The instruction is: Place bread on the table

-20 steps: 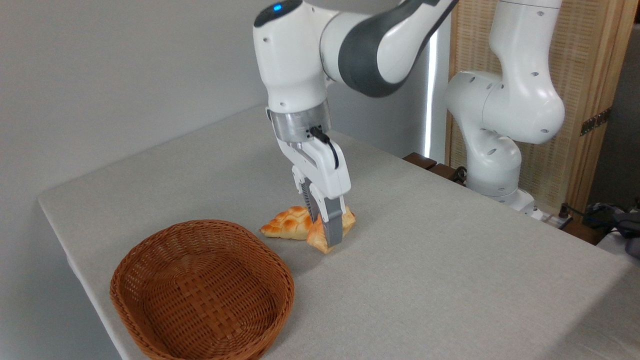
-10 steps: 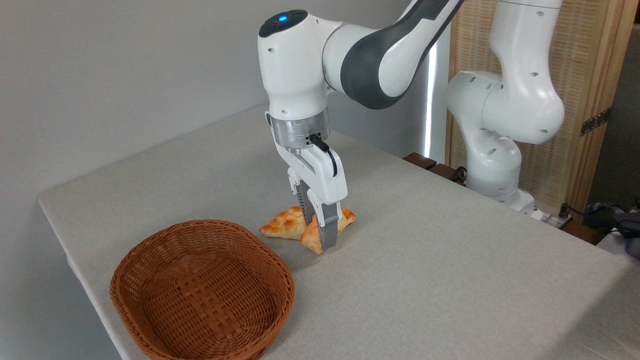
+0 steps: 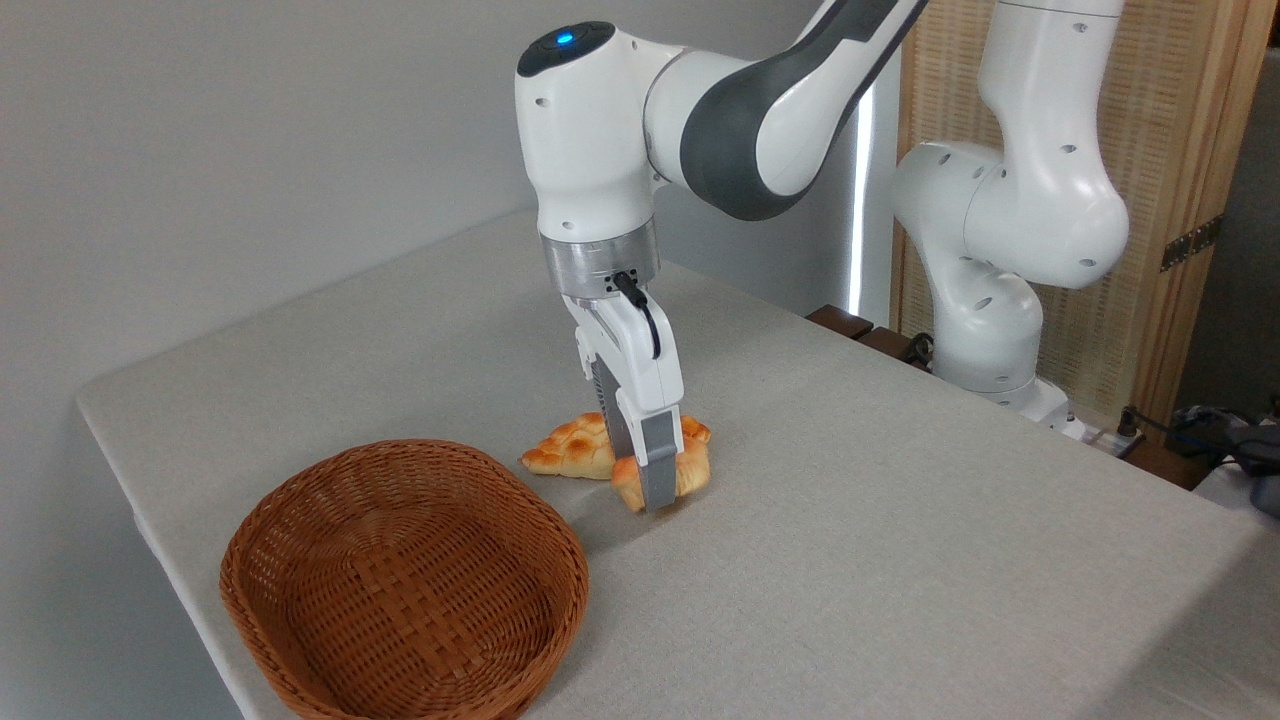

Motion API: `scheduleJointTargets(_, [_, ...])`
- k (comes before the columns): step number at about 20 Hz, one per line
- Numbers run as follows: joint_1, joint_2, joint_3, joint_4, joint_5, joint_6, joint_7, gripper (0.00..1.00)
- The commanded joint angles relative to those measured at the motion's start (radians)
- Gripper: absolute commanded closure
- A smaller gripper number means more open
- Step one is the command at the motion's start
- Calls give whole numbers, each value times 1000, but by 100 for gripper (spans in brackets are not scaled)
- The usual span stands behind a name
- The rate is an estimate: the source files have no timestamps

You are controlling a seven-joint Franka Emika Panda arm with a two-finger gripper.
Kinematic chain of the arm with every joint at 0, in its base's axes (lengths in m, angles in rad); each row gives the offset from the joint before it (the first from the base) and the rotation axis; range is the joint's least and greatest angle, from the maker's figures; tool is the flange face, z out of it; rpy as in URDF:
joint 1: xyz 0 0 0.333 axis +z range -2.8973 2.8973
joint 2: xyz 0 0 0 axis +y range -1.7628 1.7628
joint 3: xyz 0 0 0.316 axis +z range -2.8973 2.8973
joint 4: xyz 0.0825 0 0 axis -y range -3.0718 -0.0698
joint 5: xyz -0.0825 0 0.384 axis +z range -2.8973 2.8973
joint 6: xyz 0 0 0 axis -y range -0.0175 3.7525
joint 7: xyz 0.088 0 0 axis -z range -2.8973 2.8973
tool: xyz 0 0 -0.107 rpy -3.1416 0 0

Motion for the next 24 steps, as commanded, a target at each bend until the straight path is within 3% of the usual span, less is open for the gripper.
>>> scheduleJointTargets(1, [-6, -5, 10, -1, -7, 16, 32, 0])
scheduleJointTargets(5, [-4, -6, 11, 9, -7, 16, 32, 0])
scheduleJointTargets(11, [4, -2, 40, 119, -17, 15, 24, 0])
scheduleJointTargets(14, [5, 4, 45, 174, -59, -8, -26, 0])
scheduleJointTargets(17, [7, 39, 42, 301, -86, -112, -198, 0])
scheduleJointTargets(20, [7, 111, 34, 470, -83, -298, -241, 0])
scheduleJointTargets(24, [7, 176, 27, 613, -86, -358, -339, 0])
